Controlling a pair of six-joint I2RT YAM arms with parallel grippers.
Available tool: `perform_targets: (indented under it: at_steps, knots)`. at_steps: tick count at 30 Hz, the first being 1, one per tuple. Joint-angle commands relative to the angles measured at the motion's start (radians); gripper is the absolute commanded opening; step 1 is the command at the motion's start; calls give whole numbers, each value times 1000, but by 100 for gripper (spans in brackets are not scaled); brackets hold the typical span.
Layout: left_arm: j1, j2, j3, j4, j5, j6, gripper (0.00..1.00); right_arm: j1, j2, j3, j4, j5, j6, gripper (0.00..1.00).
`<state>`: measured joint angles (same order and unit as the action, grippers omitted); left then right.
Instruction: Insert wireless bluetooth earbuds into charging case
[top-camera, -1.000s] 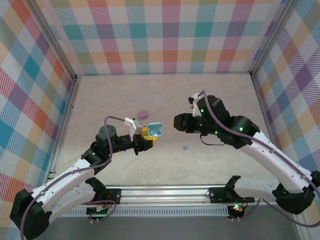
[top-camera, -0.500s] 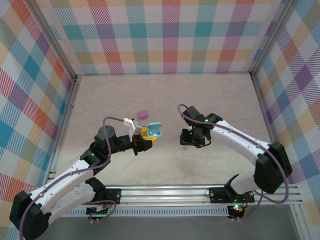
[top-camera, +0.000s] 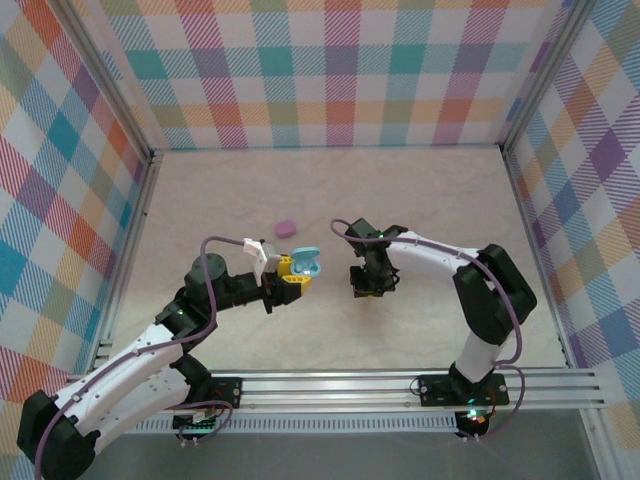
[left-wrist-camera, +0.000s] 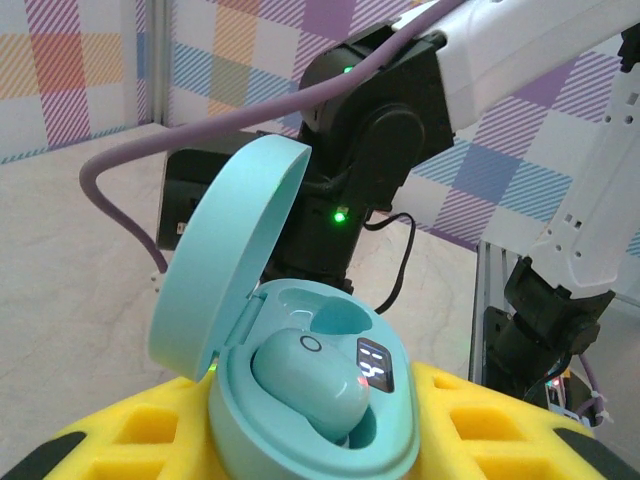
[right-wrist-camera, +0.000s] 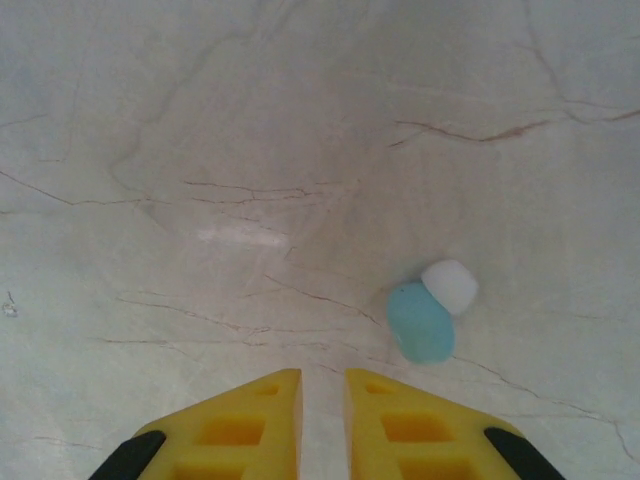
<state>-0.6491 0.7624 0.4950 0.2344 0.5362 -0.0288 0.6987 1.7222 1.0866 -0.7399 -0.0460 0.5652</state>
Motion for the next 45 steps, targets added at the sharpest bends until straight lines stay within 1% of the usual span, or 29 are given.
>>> perform_targets:
  at_steps: [1, 8, 15, 22, 29, 34, 38, 42, 43, 45]
  knots:
    - [8, -17, -11, -2, -8, 24, 40, -3, 16, -1, 12, -41, -19, 19]
    - [8, 2, -5, -6, 4, 29, 40, -11, 28, -15, 6, 27, -40, 19]
    - [8, -6, -2, -18, -1, 33, 40, -45, 37, -21, 10, 30, -64, 18]
    - [9, -12, -1, -30, -4, 36, 40, -88, 45, -13, -11, 62, -107, 17]
    - [8, -22, 2, -41, -5, 37, 40, -137, 42, 64, -75, 132, -170, 17]
    - [8, -35, 1, -52, -10, 41, 40, -162, 6, 125, -108, 137, -178, 18]
    - [8, -34, 1, -50, -9, 42, 40, -163, 7, 152, -110, 131, -145, 20]
    - [8, -32, 9, -57, -4, 47, 40, -183, 39, 142, -131, 106, -59, 22]
    - [8, -34, 11, -64, -4, 51, 40, -190, 32, 119, -123, 90, -34, 24]
    - [9, -41, 13, -75, -3, 55, 40, -203, 13, 72, -97, 62, 9, 33]
